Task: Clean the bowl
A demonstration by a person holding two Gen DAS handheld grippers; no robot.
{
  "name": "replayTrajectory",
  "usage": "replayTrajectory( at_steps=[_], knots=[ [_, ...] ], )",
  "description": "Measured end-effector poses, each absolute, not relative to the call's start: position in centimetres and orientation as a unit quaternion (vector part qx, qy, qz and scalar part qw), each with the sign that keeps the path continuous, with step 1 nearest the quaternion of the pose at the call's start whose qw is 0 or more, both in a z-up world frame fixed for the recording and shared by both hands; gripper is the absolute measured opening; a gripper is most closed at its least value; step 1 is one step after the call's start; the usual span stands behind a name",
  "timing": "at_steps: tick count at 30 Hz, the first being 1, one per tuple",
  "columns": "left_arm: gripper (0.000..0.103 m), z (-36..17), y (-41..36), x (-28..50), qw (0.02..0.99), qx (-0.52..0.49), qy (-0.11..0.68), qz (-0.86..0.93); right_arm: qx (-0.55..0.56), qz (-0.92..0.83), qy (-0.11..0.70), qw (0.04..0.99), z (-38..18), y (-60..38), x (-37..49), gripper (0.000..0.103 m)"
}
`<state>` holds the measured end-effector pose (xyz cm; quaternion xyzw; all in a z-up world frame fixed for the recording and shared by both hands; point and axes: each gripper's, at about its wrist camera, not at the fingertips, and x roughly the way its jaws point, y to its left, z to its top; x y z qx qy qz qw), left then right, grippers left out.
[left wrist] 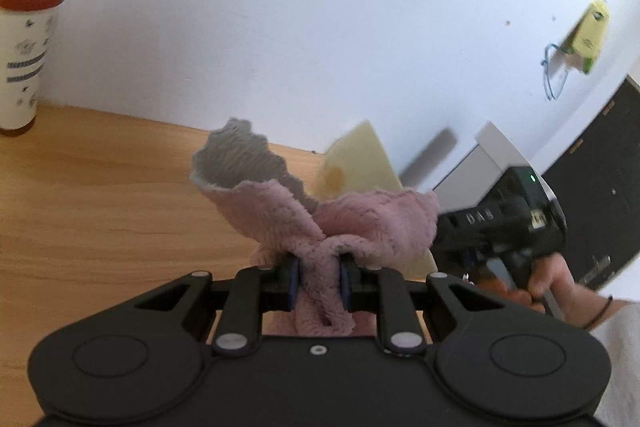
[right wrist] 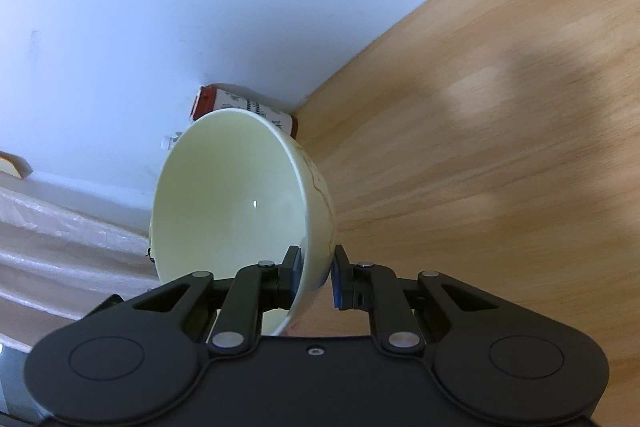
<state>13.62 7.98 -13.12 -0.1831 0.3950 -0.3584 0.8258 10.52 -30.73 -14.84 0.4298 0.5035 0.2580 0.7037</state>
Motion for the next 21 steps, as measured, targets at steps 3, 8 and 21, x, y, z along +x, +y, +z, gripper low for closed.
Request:
replayTrajectory(
  at_steps=[3,8,21],
  knots=[
    [0.018,-13.4,8.1,14.0,0.82,-0.215,0.4,-0.349,0.434,0.26,0.501,0.702,-15.0,-30.6,10.2,0.018],
    [0.018,-13.7,8.6,15.1,0.81,-0.278,0.399,-0.327,0.415,0.271,0.495,0.713,-14.6,-30.6,10.1,0.018],
    [0.017,-12.9,7.3,17.0,0.796,-0.313,0.419,-0.303,0.377,0.269,0.523,0.715,-14.6,-29.2,9.6,0.015]
  ],
)
